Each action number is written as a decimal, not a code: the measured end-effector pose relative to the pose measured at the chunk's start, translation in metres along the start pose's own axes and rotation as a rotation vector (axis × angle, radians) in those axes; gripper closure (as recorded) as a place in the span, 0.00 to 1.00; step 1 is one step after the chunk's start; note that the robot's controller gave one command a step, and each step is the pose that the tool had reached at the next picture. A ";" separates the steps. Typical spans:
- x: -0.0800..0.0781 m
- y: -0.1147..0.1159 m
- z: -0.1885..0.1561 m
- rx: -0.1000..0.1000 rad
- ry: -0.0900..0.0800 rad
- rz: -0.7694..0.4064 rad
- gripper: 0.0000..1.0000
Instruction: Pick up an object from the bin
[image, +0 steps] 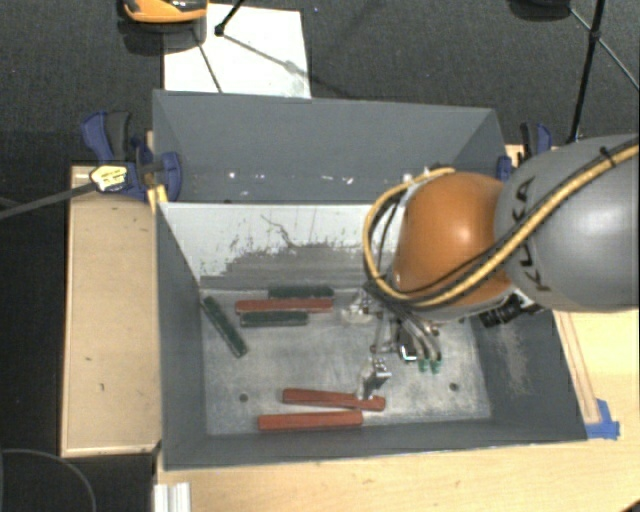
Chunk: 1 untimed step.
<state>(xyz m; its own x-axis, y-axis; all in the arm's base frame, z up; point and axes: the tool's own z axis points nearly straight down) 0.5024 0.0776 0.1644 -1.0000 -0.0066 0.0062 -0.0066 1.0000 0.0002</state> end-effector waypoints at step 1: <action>-0.002 0.000 -0.004 -0.001 -0.008 0.003 0.00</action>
Offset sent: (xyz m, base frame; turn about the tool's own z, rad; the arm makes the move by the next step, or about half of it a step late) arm -0.0141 0.0198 -0.0905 -0.0142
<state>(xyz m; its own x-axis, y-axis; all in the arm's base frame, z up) 0.5043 0.0773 0.1683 -1.0000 -0.0039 -0.0018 -0.0039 1.0000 0.0010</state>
